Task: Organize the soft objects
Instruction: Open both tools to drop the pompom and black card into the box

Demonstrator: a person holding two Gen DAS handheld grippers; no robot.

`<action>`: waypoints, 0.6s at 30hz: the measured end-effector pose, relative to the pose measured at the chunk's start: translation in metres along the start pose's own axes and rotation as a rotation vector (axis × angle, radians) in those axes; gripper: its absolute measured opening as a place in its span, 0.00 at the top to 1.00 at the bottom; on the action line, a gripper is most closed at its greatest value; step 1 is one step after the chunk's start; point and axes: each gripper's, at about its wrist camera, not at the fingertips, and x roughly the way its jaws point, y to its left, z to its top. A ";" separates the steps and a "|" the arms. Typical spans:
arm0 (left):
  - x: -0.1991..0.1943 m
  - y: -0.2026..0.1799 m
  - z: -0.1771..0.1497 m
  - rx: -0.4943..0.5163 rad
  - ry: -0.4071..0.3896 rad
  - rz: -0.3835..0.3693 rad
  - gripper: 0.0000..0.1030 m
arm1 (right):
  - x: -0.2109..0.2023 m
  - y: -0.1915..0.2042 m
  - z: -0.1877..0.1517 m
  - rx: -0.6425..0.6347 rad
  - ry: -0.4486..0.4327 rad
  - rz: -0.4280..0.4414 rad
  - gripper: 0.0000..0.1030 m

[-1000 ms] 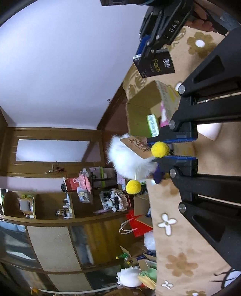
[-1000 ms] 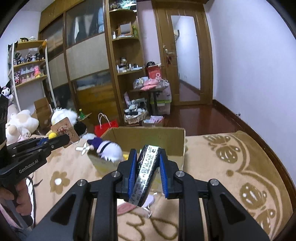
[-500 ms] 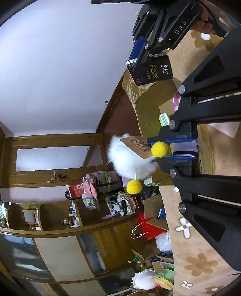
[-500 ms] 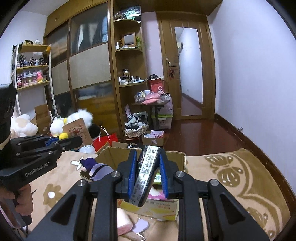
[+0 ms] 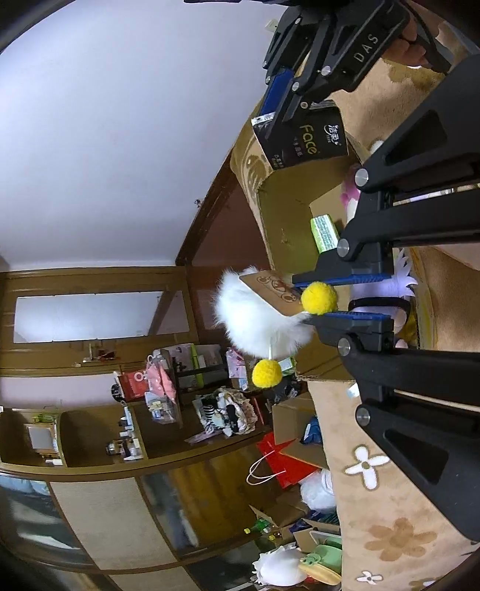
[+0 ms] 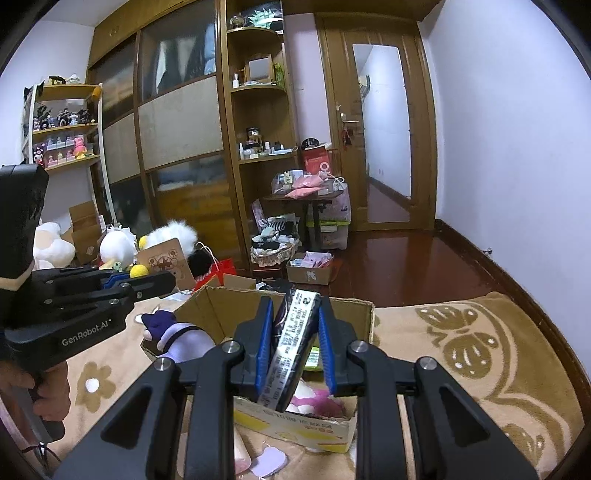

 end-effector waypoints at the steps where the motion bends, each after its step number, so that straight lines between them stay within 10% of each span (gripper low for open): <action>1: 0.004 0.000 0.000 0.003 0.013 -0.003 0.89 | 0.002 0.001 -0.002 0.000 0.005 0.002 0.76; 18: 0.036 0.016 -0.015 -0.058 0.134 0.019 0.77 | 0.018 -0.004 -0.018 0.064 0.028 0.057 0.74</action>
